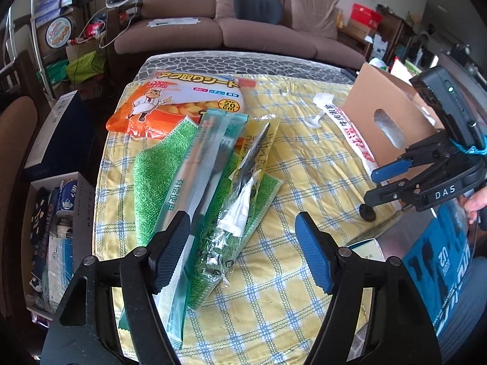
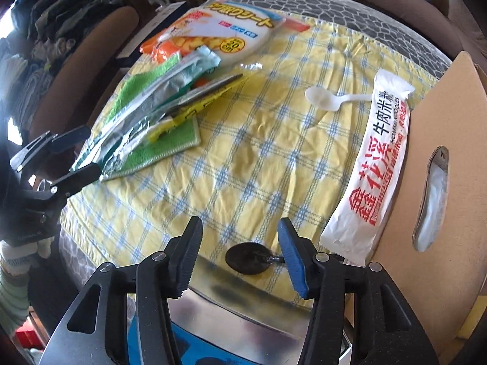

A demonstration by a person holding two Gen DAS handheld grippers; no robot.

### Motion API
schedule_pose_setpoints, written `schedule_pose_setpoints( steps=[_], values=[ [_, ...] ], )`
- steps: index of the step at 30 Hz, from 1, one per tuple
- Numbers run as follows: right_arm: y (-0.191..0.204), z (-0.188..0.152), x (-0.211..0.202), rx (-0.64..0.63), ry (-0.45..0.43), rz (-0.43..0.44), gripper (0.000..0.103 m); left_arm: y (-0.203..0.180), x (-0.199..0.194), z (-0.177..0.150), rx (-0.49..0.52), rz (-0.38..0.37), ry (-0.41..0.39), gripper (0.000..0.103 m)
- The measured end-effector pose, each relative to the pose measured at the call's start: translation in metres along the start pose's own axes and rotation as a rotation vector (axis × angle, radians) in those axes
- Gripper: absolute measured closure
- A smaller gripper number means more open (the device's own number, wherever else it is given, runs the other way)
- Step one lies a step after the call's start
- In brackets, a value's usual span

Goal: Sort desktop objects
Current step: 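Lower the right gripper over the black plastic spoon, then close the right gripper on the black spoon handle and lift it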

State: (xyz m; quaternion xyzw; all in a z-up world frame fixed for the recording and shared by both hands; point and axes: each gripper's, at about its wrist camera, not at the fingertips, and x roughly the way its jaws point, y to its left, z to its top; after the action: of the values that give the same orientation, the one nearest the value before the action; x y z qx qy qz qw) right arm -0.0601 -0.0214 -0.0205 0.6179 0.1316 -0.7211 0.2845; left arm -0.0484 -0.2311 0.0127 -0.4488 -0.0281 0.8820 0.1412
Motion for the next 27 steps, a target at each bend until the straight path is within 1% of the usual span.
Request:
schedule_pose_setpoints(
  steps=[2, 6, 7, 10, 12, 18, 20, 24, 27],
  values=[
    [-0.002, 0.002, 0.006, -0.015, 0.067, -0.02, 0.049, 0.005, -0.003, 0.0, -0.017, -0.014, -0.005, 0.034],
    [-0.012, 0.007, 0.01, 0.009, 0.18, -0.011, 0.049, 0.009, -0.008, 0.002, -0.031, -0.024, -0.019, 0.036],
    [-0.015, 0.007, 0.01, 0.028, 0.201, -0.007, 0.049, 0.009, -0.009, 0.004, -0.034, -0.029, -0.023, 0.036],
    [-0.029, 0.003, 0.015, 0.142, 0.262, 0.037, 0.049, 0.007, -0.013, 0.007, -0.03, -0.038, -0.036, 0.036],
    [-0.032, 0.0, 0.02, 0.18, 0.296, 0.036, 0.049, 0.006, -0.014, 0.008, -0.028, -0.046, -0.04, 0.036],
    [-0.041, -0.004, 0.039, 0.309, 0.295, 0.109, 0.049, 0.008, -0.019, 0.008, -0.037, -0.06, -0.051, 0.036],
    [-0.043, -0.004, 0.045, 0.341, 0.286, 0.116, 0.049, 0.01, -0.021, 0.008, -0.043, -0.062, -0.056, 0.036],
    [-0.051, 0.005, 0.039, 0.401, 0.196, 0.144, 0.049, 0.014, -0.023, 0.009, -0.059, -0.069, -0.061, 0.036],
    [-0.05, 0.017, 0.035, 0.399, 0.153, 0.104, 0.049, 0.014, -0.021, 0.01, -0.063, -0.066, -0.058, 0.036]
  ],
)
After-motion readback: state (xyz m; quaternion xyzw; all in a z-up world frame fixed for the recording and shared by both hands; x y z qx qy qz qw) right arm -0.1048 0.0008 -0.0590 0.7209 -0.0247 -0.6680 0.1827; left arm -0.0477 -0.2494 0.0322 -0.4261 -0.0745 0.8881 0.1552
